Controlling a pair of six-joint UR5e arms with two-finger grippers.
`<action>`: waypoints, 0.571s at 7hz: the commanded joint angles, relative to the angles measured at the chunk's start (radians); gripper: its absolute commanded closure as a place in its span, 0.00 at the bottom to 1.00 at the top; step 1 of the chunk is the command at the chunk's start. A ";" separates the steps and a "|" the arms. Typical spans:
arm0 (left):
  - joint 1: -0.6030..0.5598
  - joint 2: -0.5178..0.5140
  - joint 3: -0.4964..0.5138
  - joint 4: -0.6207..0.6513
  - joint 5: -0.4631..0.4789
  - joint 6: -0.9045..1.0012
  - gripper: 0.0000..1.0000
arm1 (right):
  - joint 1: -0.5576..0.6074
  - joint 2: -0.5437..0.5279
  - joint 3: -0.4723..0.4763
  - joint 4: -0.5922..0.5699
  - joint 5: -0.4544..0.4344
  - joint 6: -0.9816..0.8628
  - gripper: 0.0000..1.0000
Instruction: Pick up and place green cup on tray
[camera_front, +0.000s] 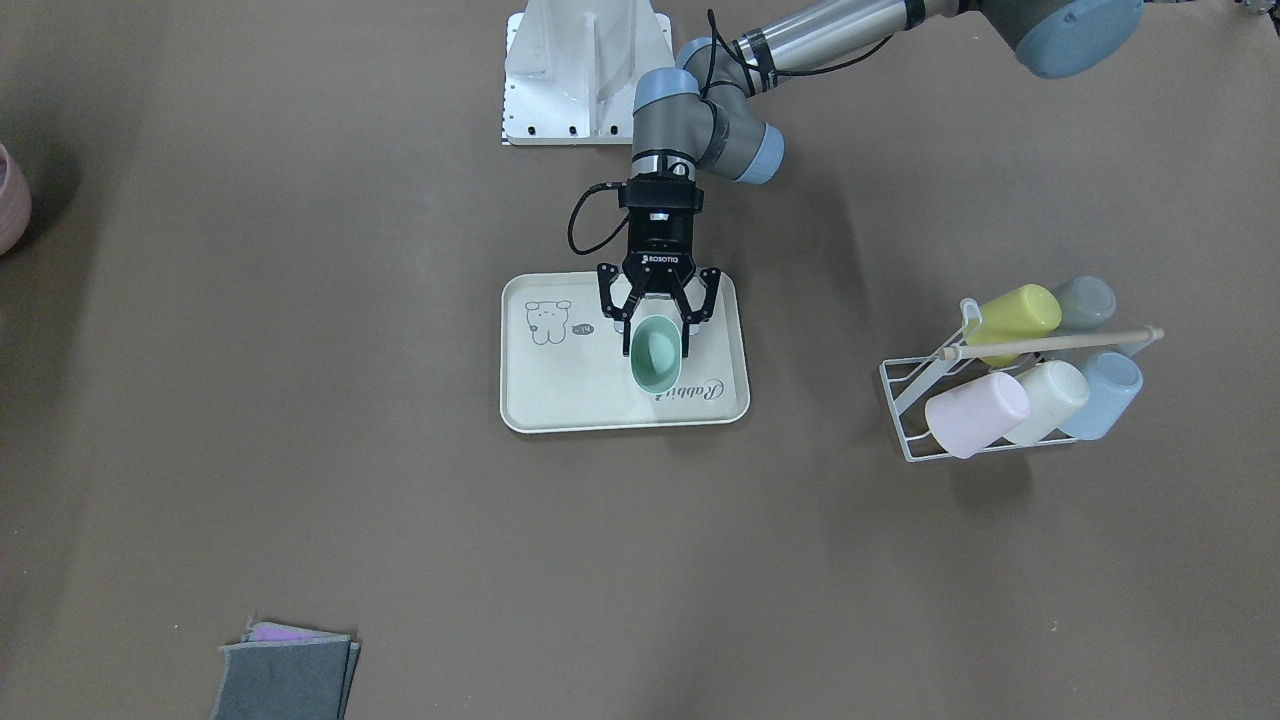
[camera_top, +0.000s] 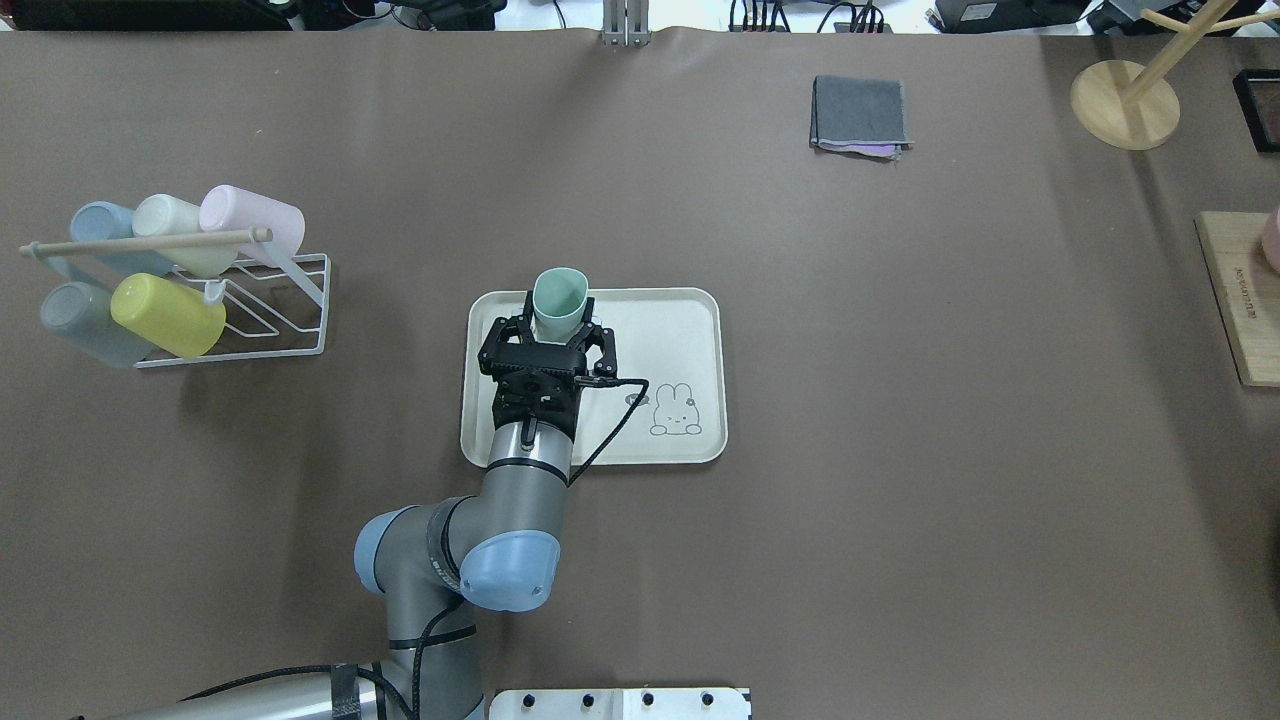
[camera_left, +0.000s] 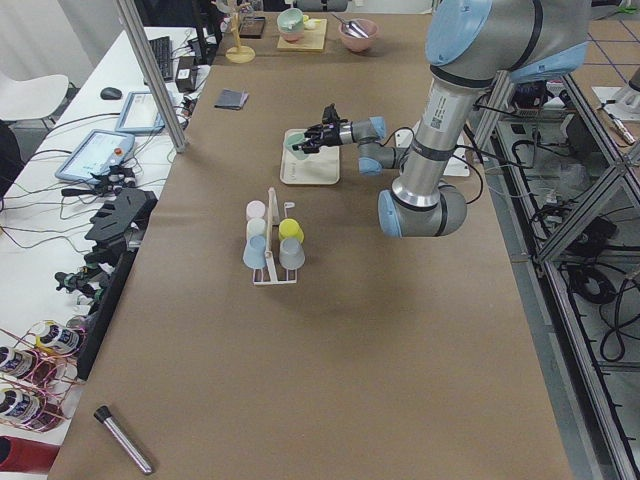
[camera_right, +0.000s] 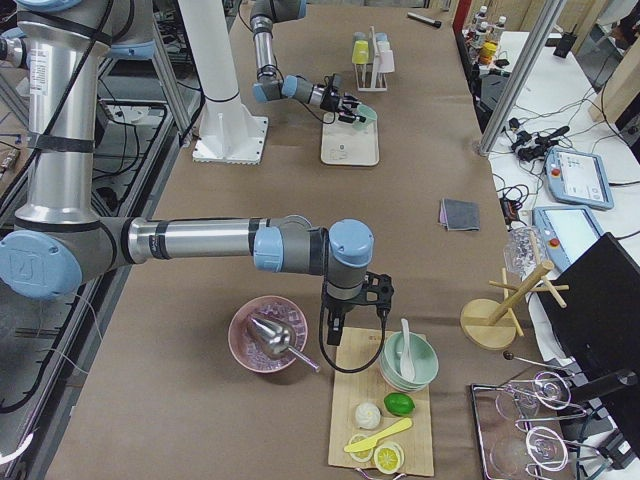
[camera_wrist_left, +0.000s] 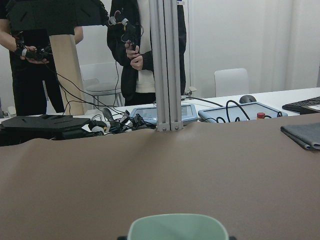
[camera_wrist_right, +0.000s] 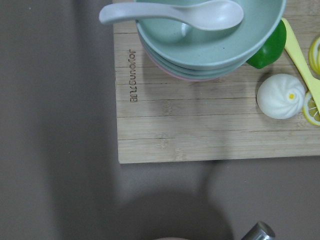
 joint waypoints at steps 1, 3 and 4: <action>0.000 -0.015 0.022 -0.004 0.084 -0.057 0.47 | 0.000 0.000 -0.001 0.000 -0.001 0.001 0.00; 0.003 -0.014 0.030 -0.004 0.115 -0.089 0.47 | 0.000 0.000 0.001 0.000 0.002 0.001 0.00; 0.004 -0.014 0.060 -0.002 0.120 -0.114 0.47 | 0.000 0.000 0.007 0.000 0.004 0.001 0.00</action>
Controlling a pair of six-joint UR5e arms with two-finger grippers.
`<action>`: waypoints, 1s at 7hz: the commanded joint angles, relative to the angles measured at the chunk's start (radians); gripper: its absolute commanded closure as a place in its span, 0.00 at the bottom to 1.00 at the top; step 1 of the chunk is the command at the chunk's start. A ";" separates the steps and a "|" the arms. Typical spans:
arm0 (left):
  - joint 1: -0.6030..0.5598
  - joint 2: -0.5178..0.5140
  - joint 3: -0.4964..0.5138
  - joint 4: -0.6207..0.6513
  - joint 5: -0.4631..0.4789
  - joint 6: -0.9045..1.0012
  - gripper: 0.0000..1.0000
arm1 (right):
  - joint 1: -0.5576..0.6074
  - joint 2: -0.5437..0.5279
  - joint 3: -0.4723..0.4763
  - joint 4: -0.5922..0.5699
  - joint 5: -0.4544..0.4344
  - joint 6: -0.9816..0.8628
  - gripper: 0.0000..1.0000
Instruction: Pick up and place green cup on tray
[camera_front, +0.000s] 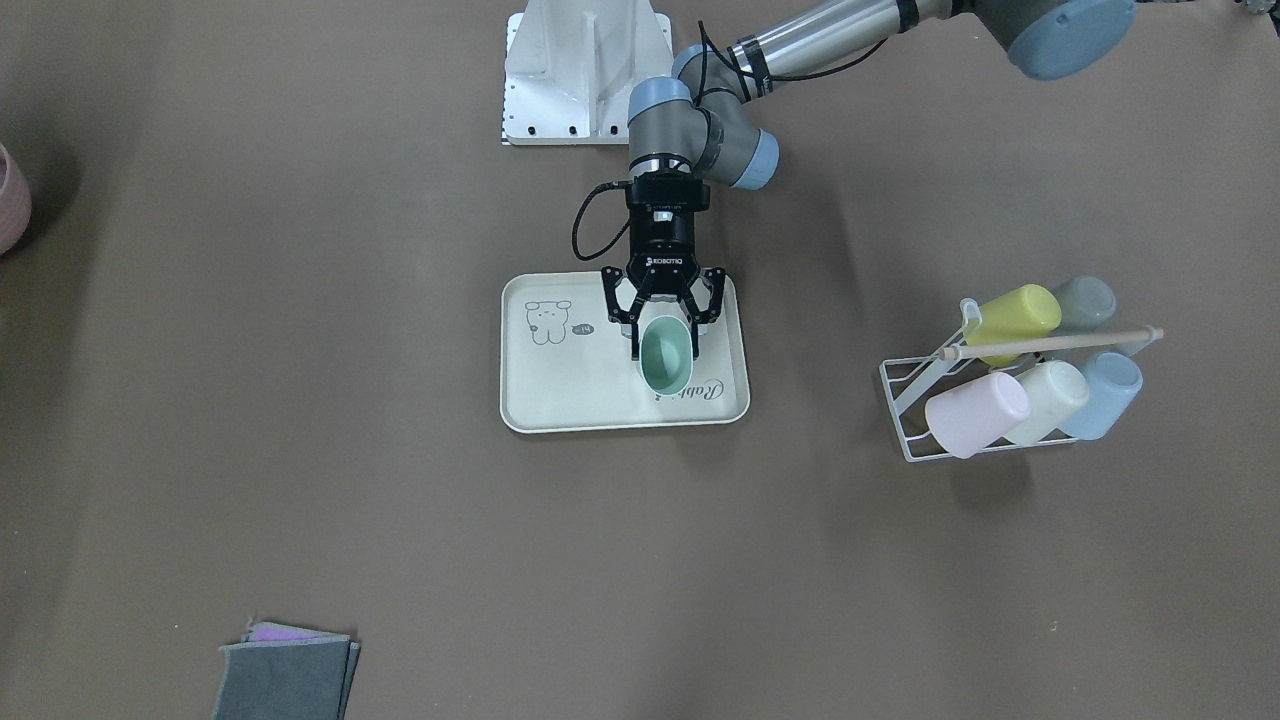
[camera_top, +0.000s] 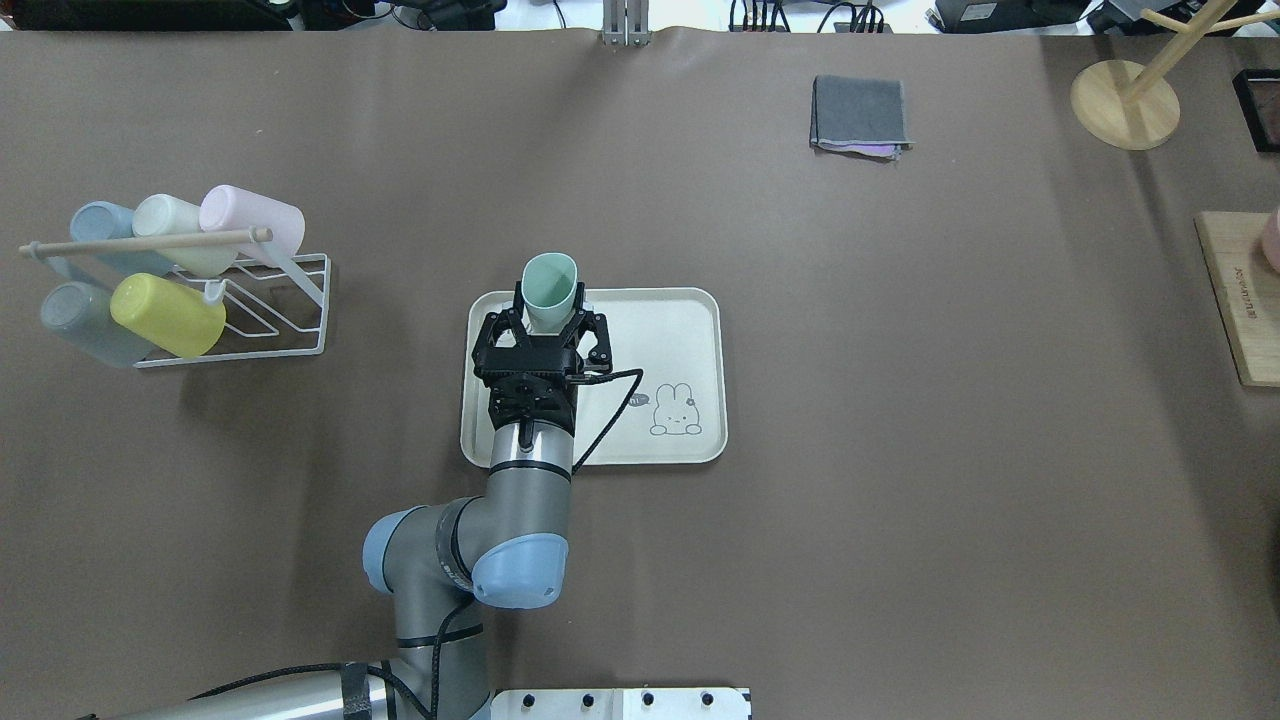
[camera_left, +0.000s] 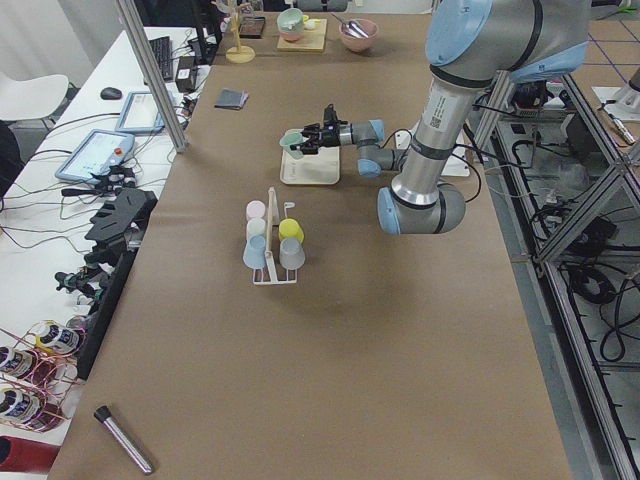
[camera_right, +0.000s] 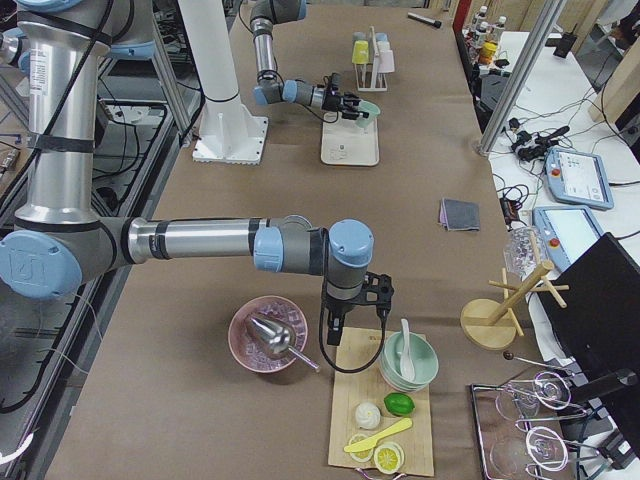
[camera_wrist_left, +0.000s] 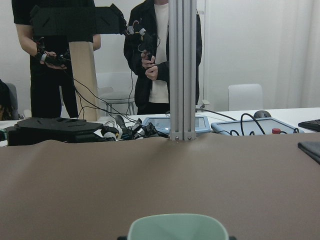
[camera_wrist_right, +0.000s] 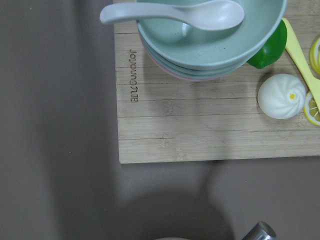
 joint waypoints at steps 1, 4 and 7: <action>0.002 0.003 0.036 0.001 0.017 -0.039 0.47 | 0.000 0.000 0.005 0.000 0.002 0.000 0.00; 0.005 0.002 0.068 0.003 0.033 -0.041 0.47 | 0.000 0.000 0.010 -0.002 0.003 0.000 0.00; 0.008 0.002 0.085 0.003 0.043 -0.041 0.47 | 0.000 0.000 0.010 -0.002 0.003 0.000 0.00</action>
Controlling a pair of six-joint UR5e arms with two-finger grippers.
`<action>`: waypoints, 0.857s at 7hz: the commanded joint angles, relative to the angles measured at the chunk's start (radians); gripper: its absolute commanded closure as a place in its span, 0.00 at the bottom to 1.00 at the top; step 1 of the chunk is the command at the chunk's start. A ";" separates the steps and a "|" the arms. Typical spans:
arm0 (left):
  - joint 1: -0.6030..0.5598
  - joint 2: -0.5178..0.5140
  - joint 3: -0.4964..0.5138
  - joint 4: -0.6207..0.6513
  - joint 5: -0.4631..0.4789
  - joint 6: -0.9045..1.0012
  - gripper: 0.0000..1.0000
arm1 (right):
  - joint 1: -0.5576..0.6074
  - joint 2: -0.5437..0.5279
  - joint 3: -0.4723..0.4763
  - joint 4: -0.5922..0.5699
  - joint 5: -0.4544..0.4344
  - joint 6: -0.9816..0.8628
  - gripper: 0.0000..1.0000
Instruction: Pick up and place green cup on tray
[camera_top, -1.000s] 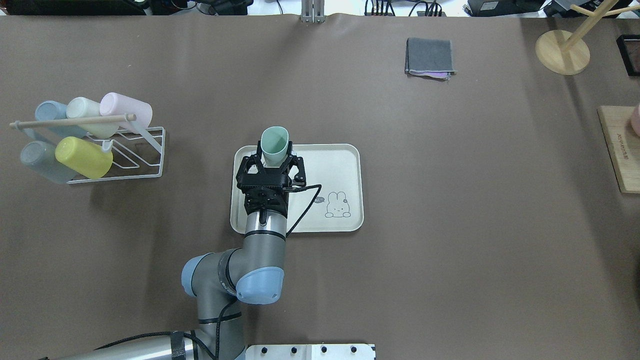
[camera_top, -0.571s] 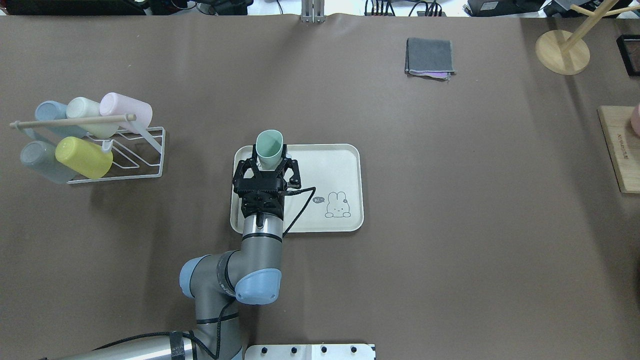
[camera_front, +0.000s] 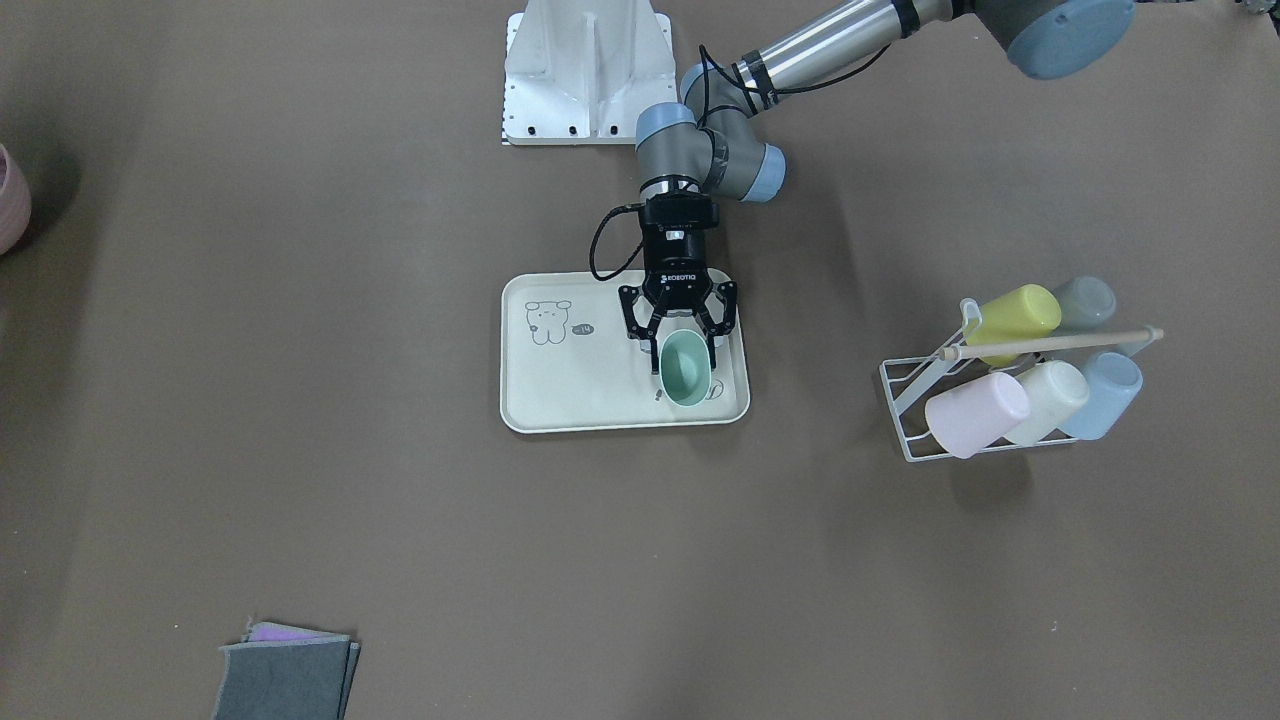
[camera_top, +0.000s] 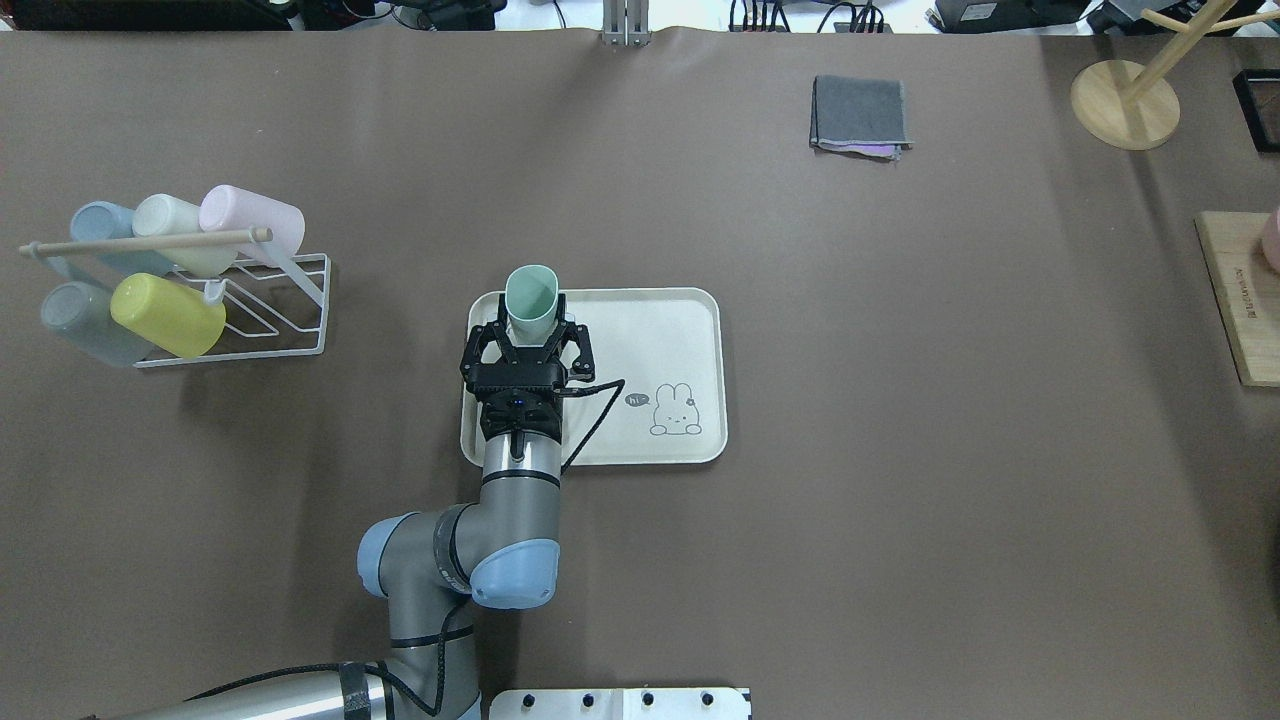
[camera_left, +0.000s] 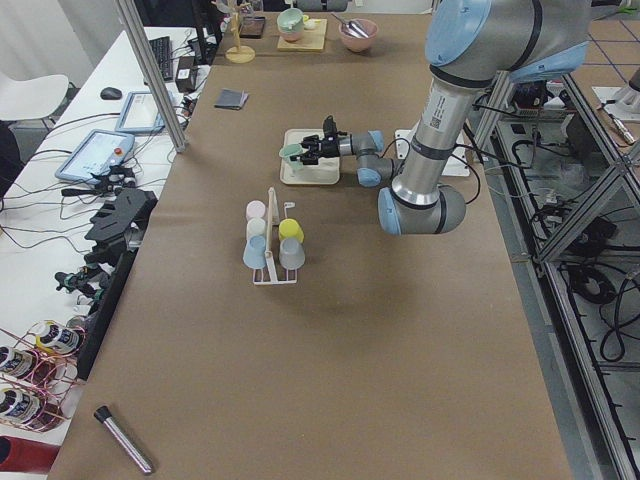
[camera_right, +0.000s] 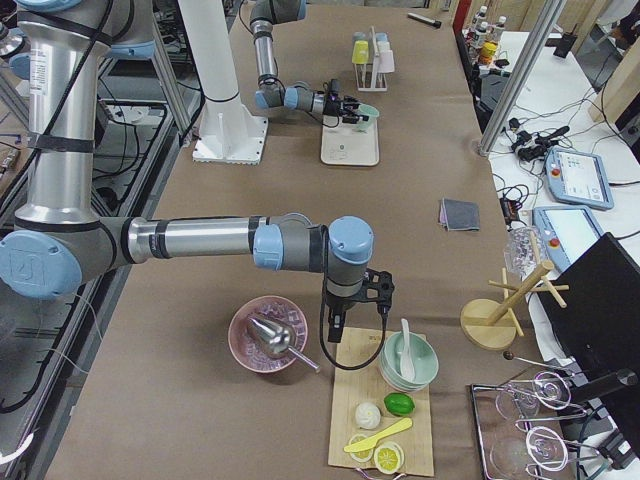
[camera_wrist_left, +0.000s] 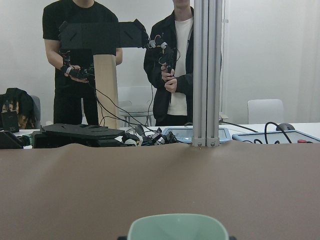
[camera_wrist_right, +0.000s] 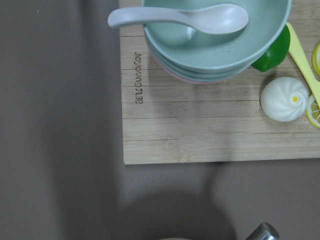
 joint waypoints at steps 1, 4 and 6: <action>0.003 0.000 0.008 0.002 0.005 0.001 0.46 | 0.000 0.000 0.000 0.001 0.000 0.000 0.00; 0.007 0.001 0.007 0.005 0.005 0.001 0.35 | 0.000 0.000 0.002 0.000 0.002 0.002 0.00; 0.005 -0.002 -0.001 0.006 0.005 0.004 0.28 | 0.000 0.000 0.002 0.000 0.002 0.002 0.00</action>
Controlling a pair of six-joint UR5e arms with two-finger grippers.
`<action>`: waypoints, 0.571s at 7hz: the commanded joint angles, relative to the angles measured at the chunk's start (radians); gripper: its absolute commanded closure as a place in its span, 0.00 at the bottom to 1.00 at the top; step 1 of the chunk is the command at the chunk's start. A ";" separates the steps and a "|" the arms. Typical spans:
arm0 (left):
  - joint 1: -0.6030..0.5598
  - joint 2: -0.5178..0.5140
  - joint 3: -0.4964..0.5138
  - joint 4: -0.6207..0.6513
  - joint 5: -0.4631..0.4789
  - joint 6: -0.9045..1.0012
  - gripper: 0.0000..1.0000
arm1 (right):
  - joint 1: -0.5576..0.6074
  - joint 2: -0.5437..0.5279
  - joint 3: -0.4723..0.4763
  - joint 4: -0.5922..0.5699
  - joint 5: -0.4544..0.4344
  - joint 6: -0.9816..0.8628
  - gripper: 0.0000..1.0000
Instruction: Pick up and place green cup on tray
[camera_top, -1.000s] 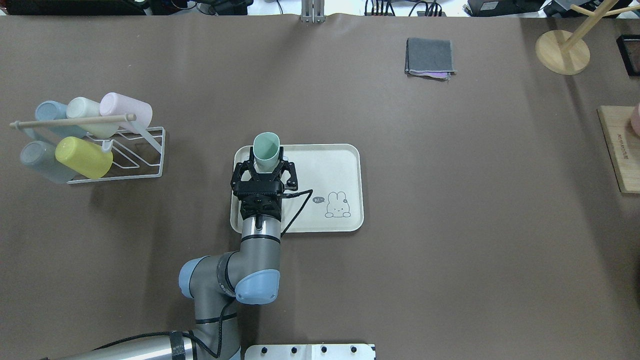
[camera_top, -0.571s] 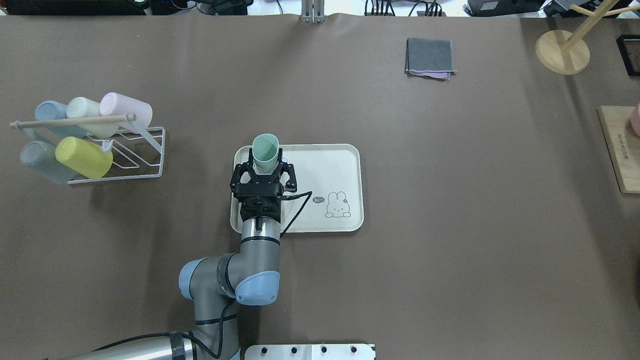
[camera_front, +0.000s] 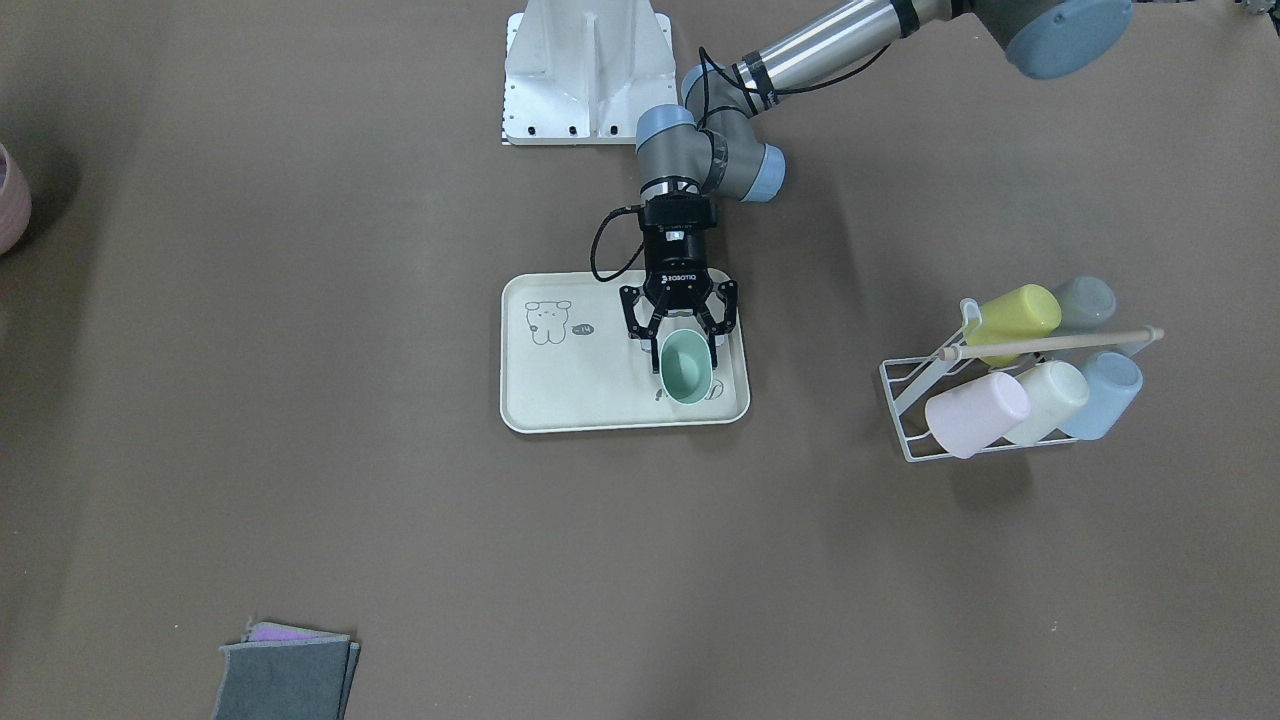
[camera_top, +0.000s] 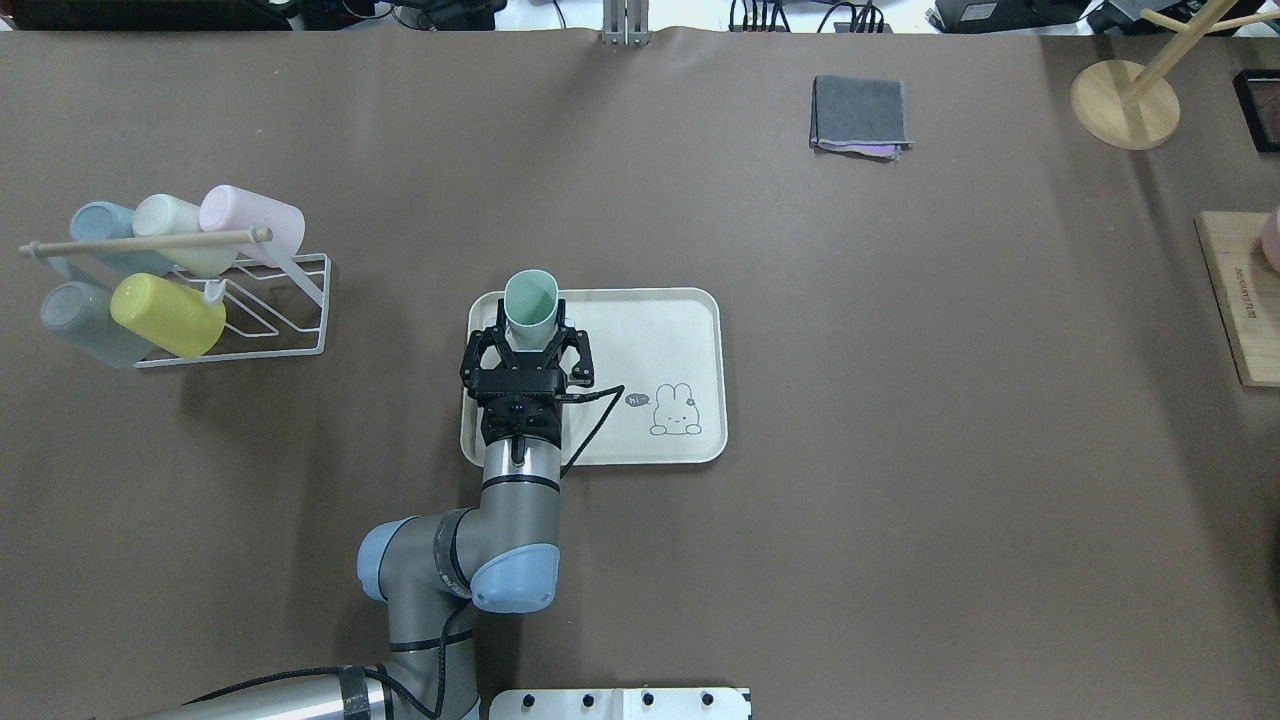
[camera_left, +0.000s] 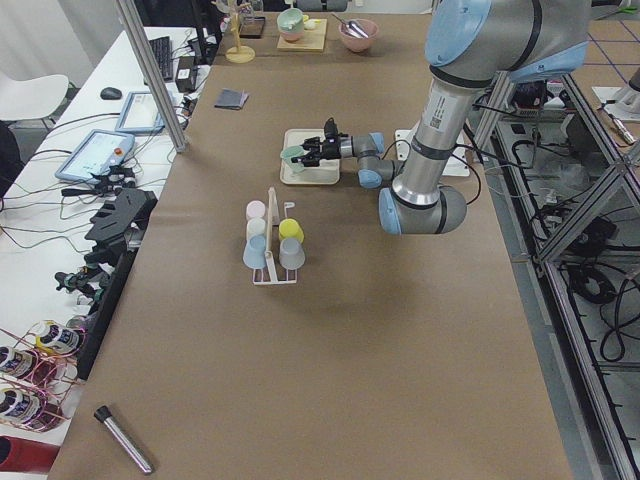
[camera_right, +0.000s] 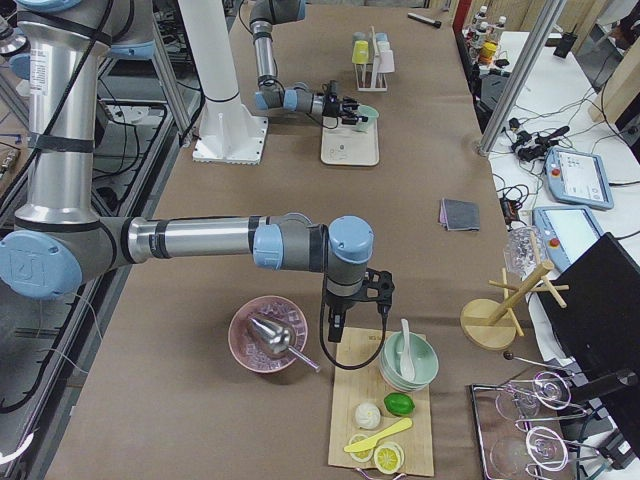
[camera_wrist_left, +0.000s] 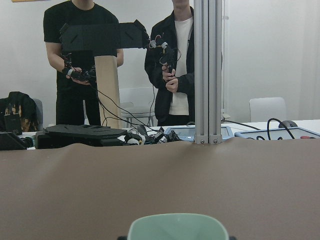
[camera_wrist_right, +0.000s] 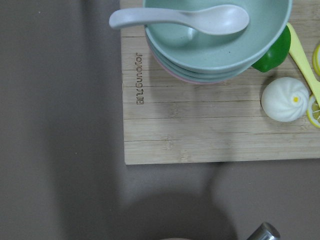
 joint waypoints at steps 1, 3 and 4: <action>0.000 -0.004 -0.012 0.001 0.000 0.003 0.25 | 0.000 0.000 0.000 -0.001 0.000 0.000 0.00; 0.001 -0.002 -0.012 0.001 0.000 0.003 0.18 | 0.000 0.000 0.000 -0.001 0.000 0.000 0.00; 0.009 -0.002 -0.013 0.002 0.002 0.005 0.18 | 0.000 0.000 0.000 -0.001 0.000 0.000 0.00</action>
